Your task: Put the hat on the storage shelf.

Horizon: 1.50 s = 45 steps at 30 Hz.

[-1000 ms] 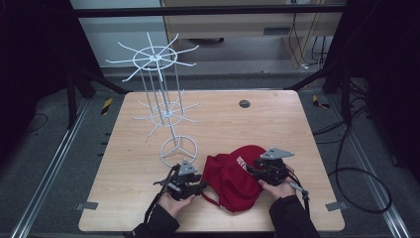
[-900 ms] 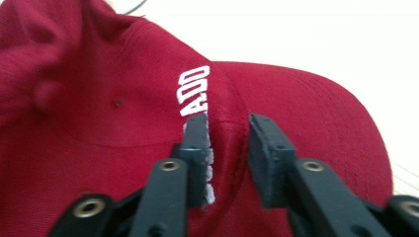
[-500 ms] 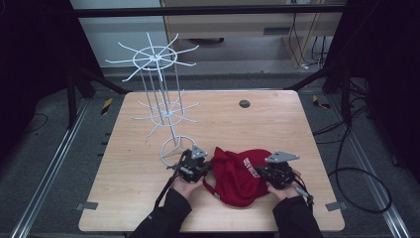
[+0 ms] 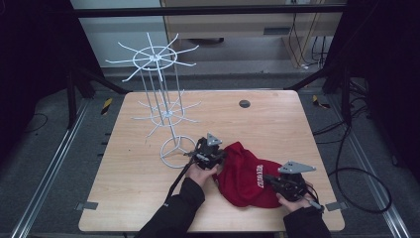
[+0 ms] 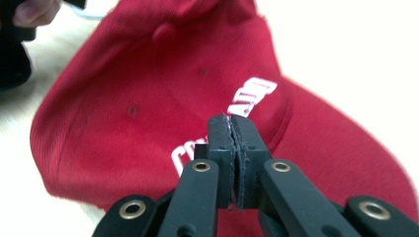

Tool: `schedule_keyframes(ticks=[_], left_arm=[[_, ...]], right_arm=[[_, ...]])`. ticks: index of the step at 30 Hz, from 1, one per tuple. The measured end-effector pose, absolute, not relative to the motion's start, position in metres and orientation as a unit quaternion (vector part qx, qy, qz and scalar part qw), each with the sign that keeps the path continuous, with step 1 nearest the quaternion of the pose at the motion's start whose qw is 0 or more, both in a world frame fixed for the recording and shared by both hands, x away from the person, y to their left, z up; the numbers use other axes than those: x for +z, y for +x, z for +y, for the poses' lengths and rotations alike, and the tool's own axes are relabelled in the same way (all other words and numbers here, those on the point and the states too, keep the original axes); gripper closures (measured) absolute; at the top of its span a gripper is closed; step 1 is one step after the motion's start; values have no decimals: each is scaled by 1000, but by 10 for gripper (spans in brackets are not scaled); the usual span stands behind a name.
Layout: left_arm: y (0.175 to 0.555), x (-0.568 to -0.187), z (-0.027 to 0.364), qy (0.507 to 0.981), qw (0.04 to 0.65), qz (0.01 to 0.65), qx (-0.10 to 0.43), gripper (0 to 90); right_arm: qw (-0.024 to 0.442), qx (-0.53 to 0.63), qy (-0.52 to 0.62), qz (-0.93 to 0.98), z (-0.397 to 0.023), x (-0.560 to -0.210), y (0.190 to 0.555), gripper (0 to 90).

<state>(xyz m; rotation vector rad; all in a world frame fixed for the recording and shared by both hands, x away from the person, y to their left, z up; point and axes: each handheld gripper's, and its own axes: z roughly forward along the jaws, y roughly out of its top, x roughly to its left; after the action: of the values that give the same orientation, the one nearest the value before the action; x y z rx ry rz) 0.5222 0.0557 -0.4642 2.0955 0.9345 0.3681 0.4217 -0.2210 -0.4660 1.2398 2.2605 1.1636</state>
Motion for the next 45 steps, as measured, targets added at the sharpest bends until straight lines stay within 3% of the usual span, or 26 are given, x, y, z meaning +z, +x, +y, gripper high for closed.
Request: schedule_keyframes(ticks=[3, 8, 21, 28, 31, 34, 37, 39, 42, 45], left_arm=[[510, -451, 72, 827, 406, 359, 151, 653], [476, -430, 111, 819, 432, 338, 166, 562], [427, -435, 195, 801, 422, 375, 199, 453], [421, -446, 251, 768, 412, 438, 221, 445], [424, -446, 266, 753, 414, 455, 232, 445], [428, -450, 276, 744, 412, 474, 229, 443], [431, -453, 280, 744, 404, 480, 228, 444], [432, -453, 282, 743, 402, 483, 229, 445], [434, -456, 285, 740, 403, 489, 226, 452], [435, -459, 289, 740, 398, 494, 223, 459]], right_arm=[[173, 435, 420, 777, -223, -459, 421, 797], [188, 469, 402, 763, -216, -441, 420, 703], [185, 474, 369, 778, -163, -427, 437, 333], [180, 436, 379, 796, -140, -439, 453, 211], [180, 418, 388, 801, -131, -448, 460, 215], [179, 399, 400, 805, -126, -456, 466, 278], [166, 391, 407, 809, -126, -463, 469, 452], [157, 382, 409, 814, -125, -466, 469, 617], [154, 376, 416, 814, -126, -467, 469, 718], [155, 389, 416, 807, -129, -462, 468, 759]])
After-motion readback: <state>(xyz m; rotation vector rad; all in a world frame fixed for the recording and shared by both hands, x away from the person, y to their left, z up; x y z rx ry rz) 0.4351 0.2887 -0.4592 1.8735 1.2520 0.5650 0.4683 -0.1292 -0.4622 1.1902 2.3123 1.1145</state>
